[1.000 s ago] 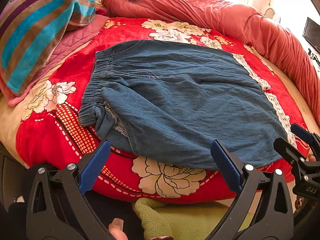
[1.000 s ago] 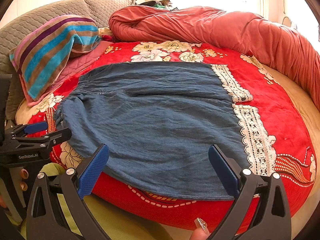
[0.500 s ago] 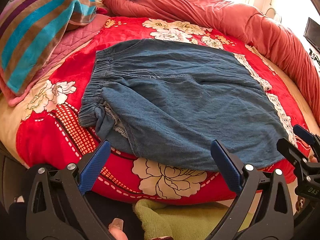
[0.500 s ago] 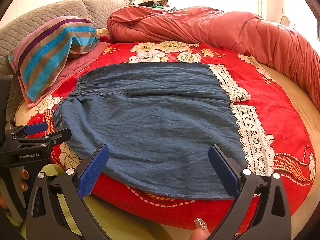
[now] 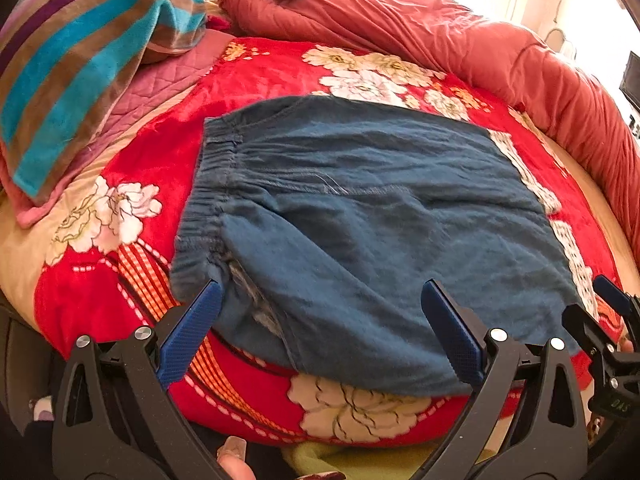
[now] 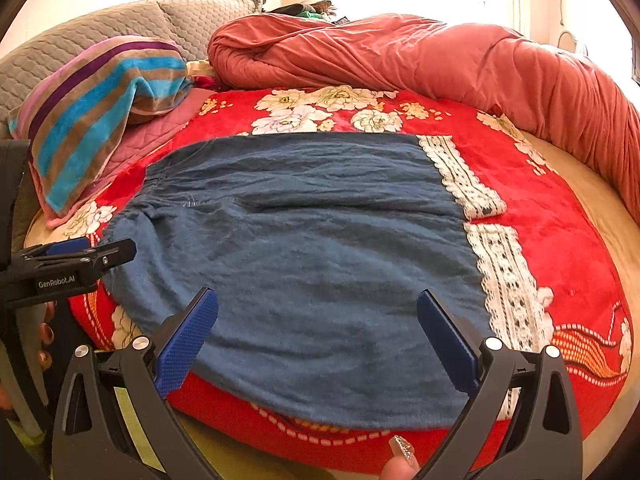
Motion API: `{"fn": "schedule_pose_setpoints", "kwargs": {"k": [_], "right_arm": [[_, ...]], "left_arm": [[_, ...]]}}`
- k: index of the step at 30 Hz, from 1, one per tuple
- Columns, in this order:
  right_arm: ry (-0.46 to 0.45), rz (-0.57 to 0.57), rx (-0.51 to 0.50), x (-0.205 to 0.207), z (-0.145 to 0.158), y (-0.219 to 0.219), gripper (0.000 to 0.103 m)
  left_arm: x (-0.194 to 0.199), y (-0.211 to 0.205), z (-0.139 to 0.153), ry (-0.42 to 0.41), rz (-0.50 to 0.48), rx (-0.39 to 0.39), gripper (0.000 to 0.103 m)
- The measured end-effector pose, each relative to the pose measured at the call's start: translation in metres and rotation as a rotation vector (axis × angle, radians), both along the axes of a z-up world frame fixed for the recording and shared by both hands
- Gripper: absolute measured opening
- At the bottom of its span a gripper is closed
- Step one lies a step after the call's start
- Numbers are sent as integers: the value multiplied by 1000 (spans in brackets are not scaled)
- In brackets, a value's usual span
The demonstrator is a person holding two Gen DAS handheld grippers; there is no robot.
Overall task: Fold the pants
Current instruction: 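Grasp the elastic waistband with the left gripper while the right gripper grasps the denim leg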
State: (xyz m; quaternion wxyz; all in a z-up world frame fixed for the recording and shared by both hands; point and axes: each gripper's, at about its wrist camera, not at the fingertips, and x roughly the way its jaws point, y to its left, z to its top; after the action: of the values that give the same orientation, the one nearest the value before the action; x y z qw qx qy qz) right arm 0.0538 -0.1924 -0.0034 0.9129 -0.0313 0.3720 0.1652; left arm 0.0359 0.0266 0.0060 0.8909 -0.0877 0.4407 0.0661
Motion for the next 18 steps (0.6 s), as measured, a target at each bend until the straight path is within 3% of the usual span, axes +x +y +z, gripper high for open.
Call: {"fn": "schedule_pose_setpoints", "kwargs": {"k": [18], "right_arm": [[-37, 42, -57, 70, 8, 43, 99]], "left_arm": [[52, 69, -4, 22, 107, -10, 94]]}}
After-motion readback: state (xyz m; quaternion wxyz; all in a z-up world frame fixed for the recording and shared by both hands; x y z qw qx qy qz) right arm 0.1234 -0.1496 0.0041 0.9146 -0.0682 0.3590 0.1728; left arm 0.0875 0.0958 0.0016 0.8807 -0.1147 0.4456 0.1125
